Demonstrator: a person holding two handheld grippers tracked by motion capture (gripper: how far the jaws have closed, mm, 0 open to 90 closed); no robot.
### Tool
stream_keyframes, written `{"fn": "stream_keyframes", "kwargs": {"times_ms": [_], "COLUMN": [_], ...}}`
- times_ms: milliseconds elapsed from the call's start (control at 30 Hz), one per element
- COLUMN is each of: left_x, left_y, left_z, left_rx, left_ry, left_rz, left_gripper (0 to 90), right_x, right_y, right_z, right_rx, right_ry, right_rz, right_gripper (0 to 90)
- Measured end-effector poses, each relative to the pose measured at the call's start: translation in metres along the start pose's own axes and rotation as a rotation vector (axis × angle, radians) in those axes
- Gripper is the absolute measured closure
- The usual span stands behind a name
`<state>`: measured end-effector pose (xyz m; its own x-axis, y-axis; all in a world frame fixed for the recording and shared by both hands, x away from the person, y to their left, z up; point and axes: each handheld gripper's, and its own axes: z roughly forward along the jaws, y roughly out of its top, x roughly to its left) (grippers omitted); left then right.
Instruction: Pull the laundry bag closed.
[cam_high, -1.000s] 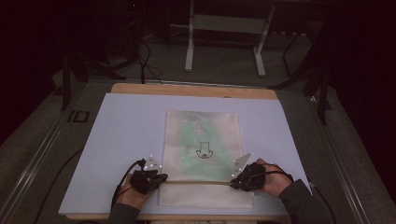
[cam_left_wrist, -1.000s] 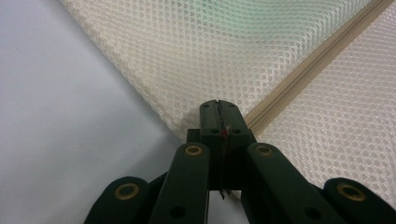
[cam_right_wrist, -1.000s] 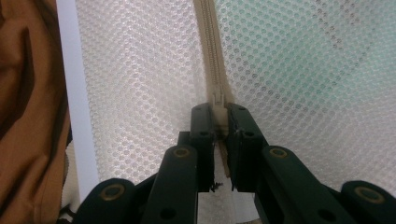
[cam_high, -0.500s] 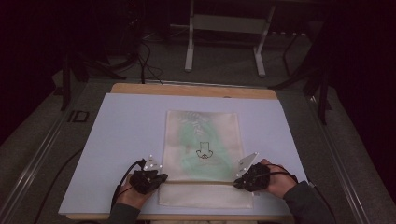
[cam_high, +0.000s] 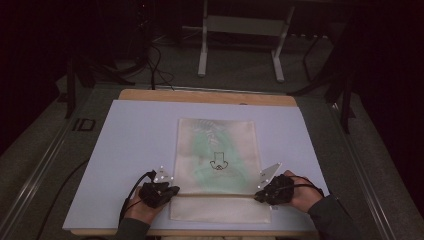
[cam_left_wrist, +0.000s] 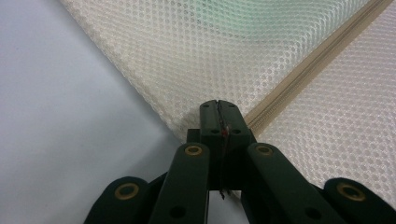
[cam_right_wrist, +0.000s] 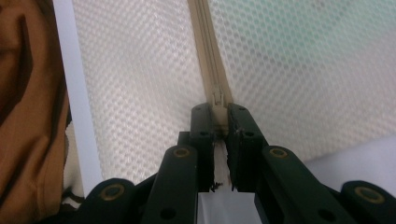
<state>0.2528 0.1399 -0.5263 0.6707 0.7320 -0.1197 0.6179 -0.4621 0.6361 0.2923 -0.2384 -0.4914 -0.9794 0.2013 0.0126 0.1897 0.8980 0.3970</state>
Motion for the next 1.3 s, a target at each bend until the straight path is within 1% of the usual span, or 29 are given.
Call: {"fn": "stream_keyframes", "kwargs": {"times_ms": [367,433,600,700,967,1300], "left_x": [-0.001,-0.001,0.000,0.000,-0.001,-0.001], "left_y": [0.000,0.000,0.000,0.000,0.000,0.000], "left_z": [0.000,0.000,0.000,0.000,0.000,0.000], "left_rx": [0.001,0.001,-0.001,-0.001,-0.004,-0.002], "left_ry": [0.003,0.004,0.002,0.002,0.004,0.008], "left_rz": [0.000,0.000,0.000,-0.001,-0.001,0.000], "left_gripper": [89.2,89.2,89.2,89.2,89.1,89.0], "right_x": [-0.002,-0.003,-0.003,-0.003,-0.004,-0.003], "right_y": [-0.016,-0.018,-0.020,-0.023,-0.037,-0.044], "right_z": [-0.006,-0.007,-0.005,-0.004,-0.005,-0.009], "right_rx": [-0.007,-0.023,-0.033,-0.058,-0.093,-0.152], "right_ry": [-0.009,-0.004,0.000,-0.003,-0.024,-0.033], "right_rz": [0.031,0.039,0.049,0.048,0.100,0.137], "right_gripper": [82.2,82.2,82.0,81.2,70.6,64.4]}}
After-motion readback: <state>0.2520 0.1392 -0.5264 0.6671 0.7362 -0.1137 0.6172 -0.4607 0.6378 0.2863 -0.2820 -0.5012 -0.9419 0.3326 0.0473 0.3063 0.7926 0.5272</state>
